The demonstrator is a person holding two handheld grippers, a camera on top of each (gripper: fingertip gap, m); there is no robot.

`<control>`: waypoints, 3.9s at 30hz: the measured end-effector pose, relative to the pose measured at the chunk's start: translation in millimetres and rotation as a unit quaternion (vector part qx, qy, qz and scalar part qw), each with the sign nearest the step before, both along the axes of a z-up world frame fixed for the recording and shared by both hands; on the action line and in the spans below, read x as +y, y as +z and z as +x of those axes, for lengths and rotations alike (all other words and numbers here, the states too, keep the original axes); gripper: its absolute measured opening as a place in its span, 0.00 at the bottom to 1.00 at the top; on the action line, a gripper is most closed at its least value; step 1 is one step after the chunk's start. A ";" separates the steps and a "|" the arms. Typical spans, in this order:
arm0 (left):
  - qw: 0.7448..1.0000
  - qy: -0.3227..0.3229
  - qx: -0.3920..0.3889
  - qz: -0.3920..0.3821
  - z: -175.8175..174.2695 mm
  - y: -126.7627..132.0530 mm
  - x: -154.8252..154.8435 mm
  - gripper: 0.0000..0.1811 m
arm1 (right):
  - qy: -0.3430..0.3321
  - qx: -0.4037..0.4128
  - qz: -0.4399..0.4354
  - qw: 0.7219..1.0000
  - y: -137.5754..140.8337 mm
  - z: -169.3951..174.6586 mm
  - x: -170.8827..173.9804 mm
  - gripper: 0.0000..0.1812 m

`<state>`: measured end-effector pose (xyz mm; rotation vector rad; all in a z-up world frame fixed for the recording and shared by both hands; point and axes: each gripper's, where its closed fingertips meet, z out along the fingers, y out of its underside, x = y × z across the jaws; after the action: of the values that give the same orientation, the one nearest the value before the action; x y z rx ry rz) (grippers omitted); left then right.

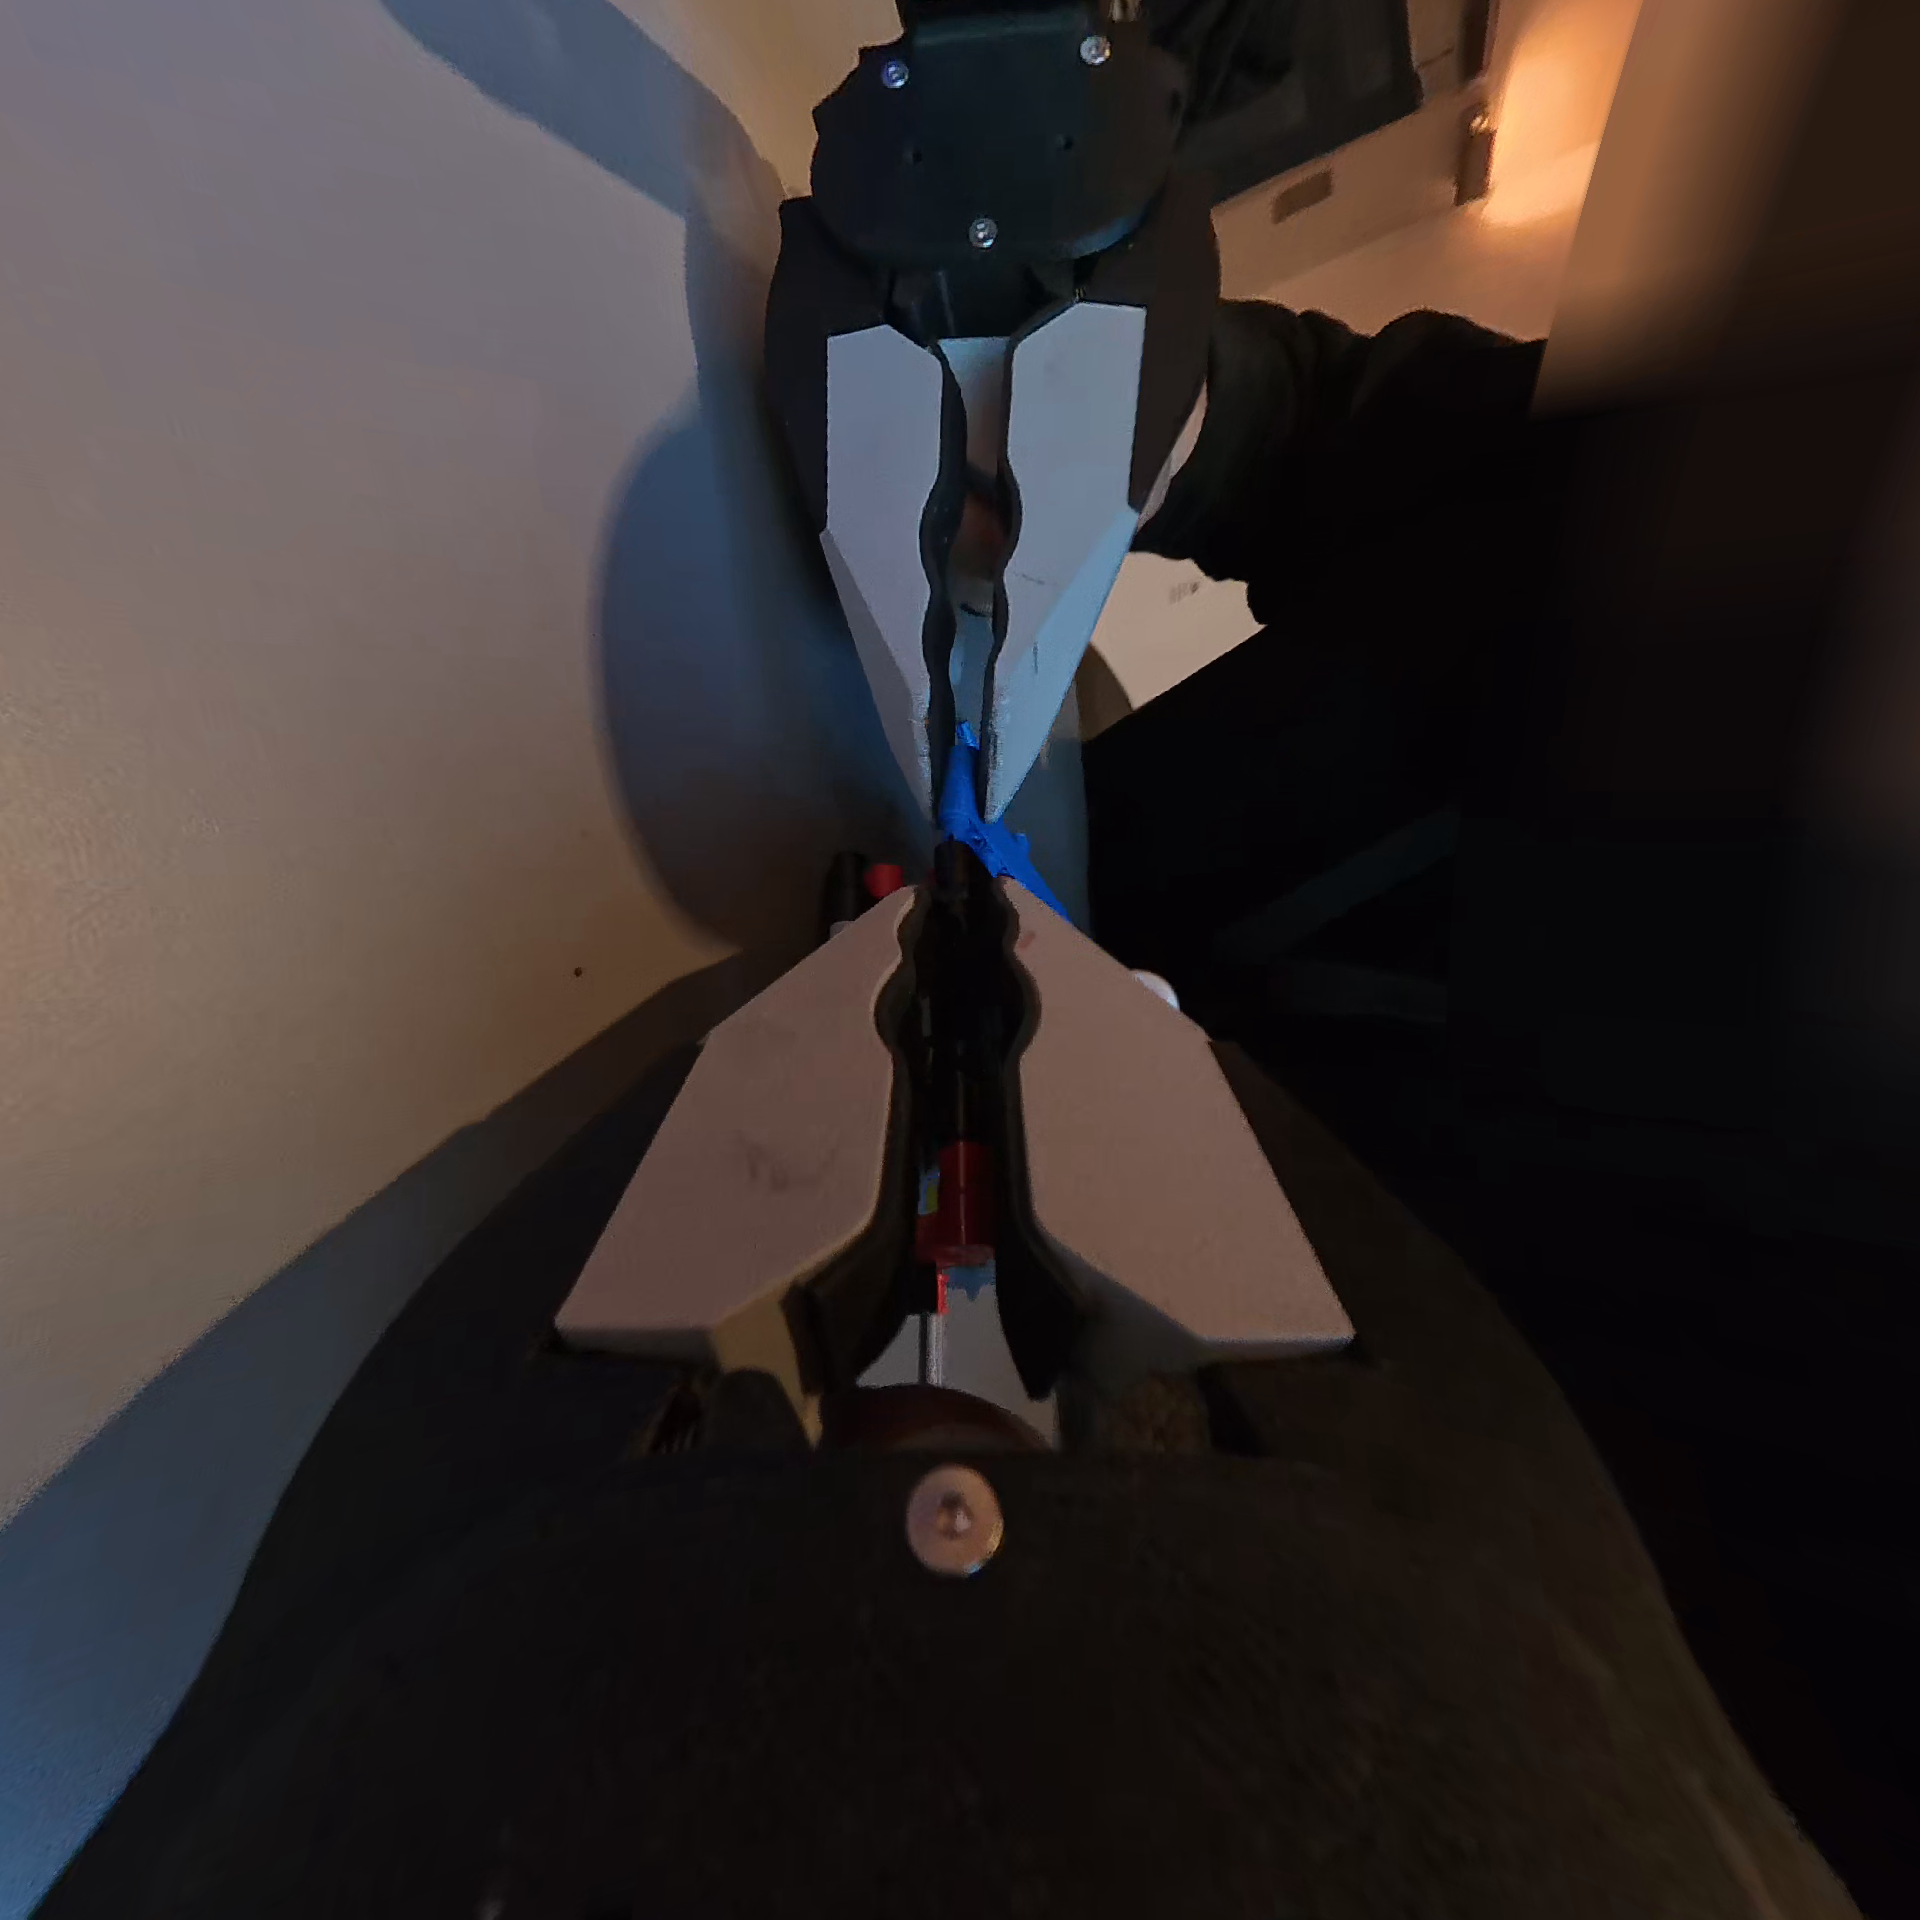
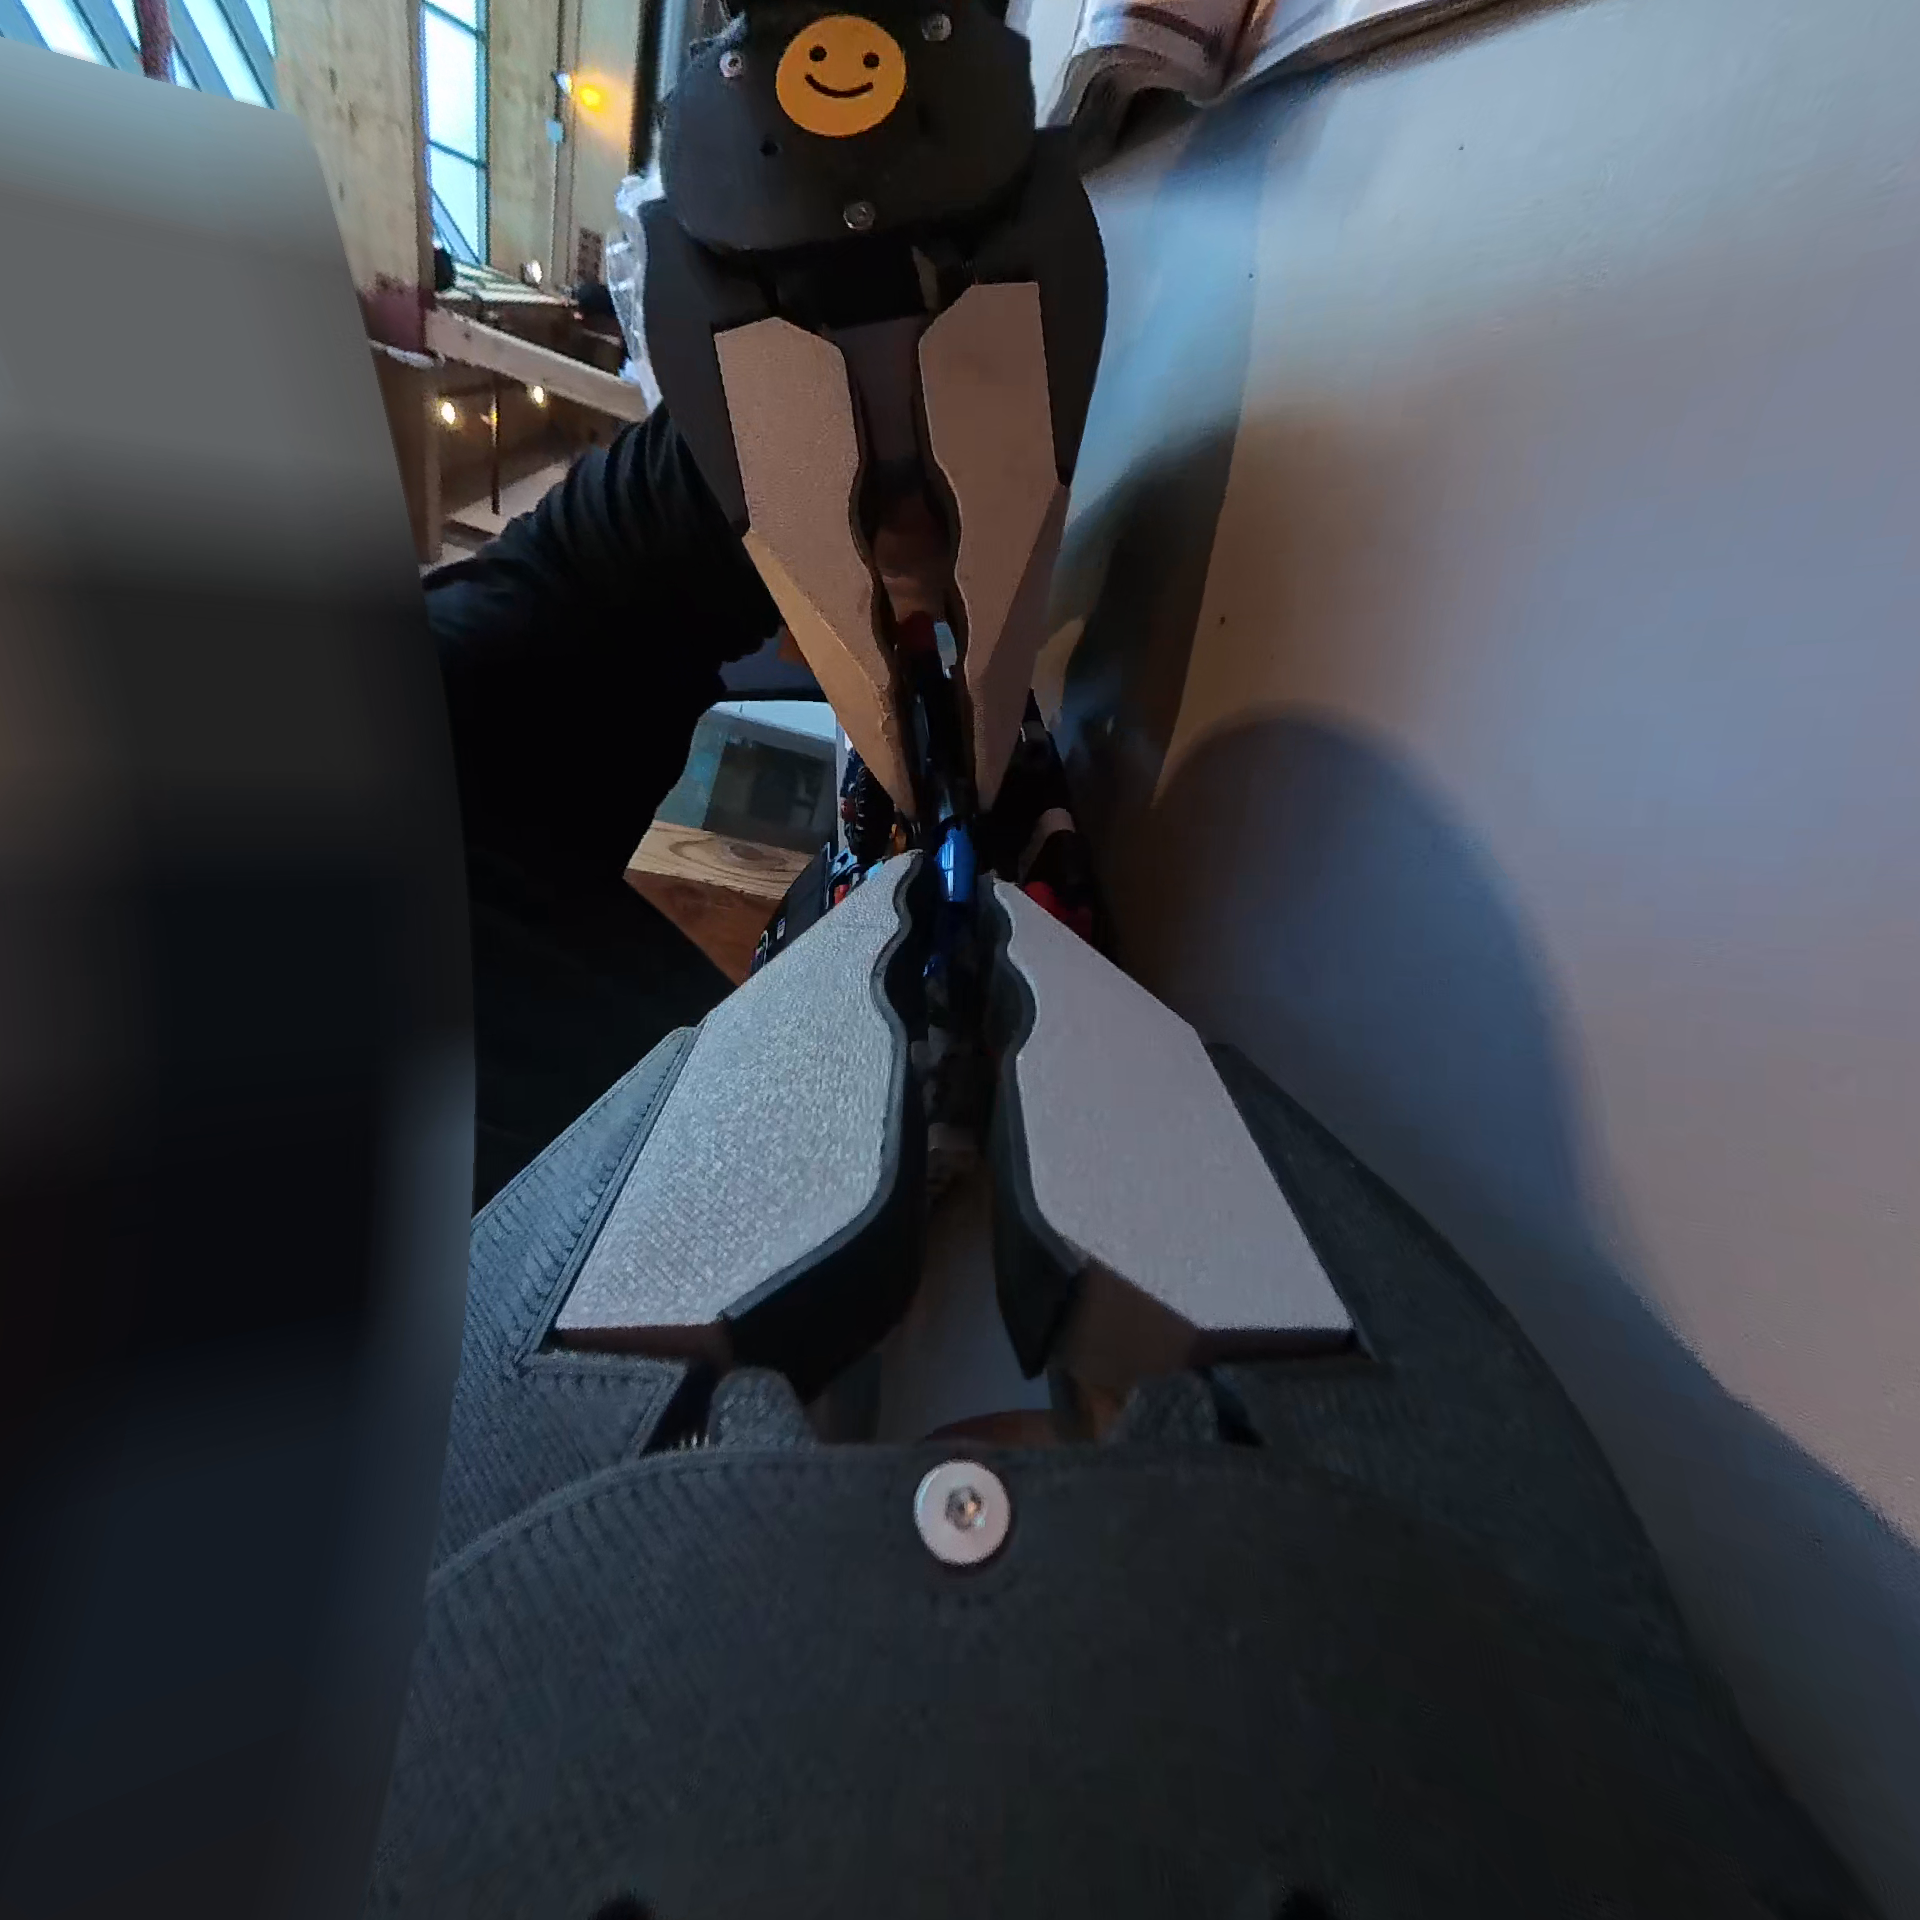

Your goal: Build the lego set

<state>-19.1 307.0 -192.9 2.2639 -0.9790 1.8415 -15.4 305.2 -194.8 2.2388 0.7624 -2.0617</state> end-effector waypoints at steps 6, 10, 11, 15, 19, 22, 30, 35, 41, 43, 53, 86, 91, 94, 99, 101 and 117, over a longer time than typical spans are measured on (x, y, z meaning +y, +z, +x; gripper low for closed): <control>0.999 0.006 -0.036 -0.012 3.1 7.9 -2.3 0.03 | 0.013 0.023 -0.015 1.000 6.7 -0.5 -3.8 0.03; 0.999 -0.003 -0.048 -0.013 9.7 9.3 -3.8 0.03 | 0.020 0.029 -0.001 0.999 8.7 -3.1 -6.5 0.02; 0.999 -0.001 -0.045 -0.014 10.5 7.9 -3.4 0.03 | 0.018 0.025 0.003 1.000 7.6 -2.0 -5.9 0.02; 0.999 0.016 -0.047 -0.016 8.6 7.4 4.8 0.04 | -0.014 0.028 0.005 0.999 7.4 -0.3 6.2 0.02; 0.999 0.012 -0.051 -0.005 10.2 11.0 2.5 0.04 | -0.024 0.023 0.049 0.998 7.6 8.9 11.9 0.09; 0.998 0.007 -0.063 -0.007 10.9 13.5 2.4 0.04 | -0.029 0.036 0.031 0.998 9.6 17.0 13.7 0.15; 0.997 0.008 -0.076 -0.017 10.1 11.8 3.4 0.04 | 0.027 0.031 0.083 0.996 11.1 23.9 7.2 0.04; 0.997 0.011 -0.079 -0.016 9.0 12.4 4.1 0.04 | 0.018 0.042 0.052 0.998 13.8 21.3 5.9 0.03; 0.997 0.010 -0.077 -0.016 9.8 11.5 4.4 0.04 | 0.008 0.038 0.049 0.998 13.5 17.6 5.9 0.03; 0.997 0.012 -0.075 -0.016 9.5 10.9 4.7 0.04 | 0.005 0.038 0.054 0.998 13.0 16.8 6.5 0.03; 0.998 0.011 -0.059 -0.009 9.7 6.5 3.8 0.04 | 0.047 0.021 0.037 0.998 6.8 15.6 4.0 0.02; 0.978 0.098 0.110 0.145 -43.4 18.2 37.0 0.35 | 0.058 -0.003 0.253 0.966 12.1 49.1 20.4 0.20; 0.958 0.215 0.144 0.122 -87.0 26.3 -14.8 0.33 | 0.040 0.010 0.252 0.967 14.6 49.8 15.0 0.18; 0.944 0.256 0.161 0.129 -91.8 21.4 -56.8 0.32 | 0.045 -0.018 0.278 0.959 6.6 53.0 8.3 0.19; 0.926 0.310 0.160 0.146 -92.5 20.3 -99.7 0.30 | -0.022 0.031 0.298 0.954 52.2 79.7 6.0 0.20; 0.922 0.332 0.141 0.142 -90.9 23.3 -106.7 0.29 | -0.077 0.091 0.295 0.948 91.1 103.2 8.3 0.21; 0.908 0.335 0.161 0.196 -58.5 4.8 -159.3 0.29 | -0.043 -0.054 0.319 0.945 22.8 109.7 -89.6 0.19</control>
<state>-77.5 147.6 -188.1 3.3392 -0.5909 1.4217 94.3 215.6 -172.0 2.6946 1.5279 -1.8885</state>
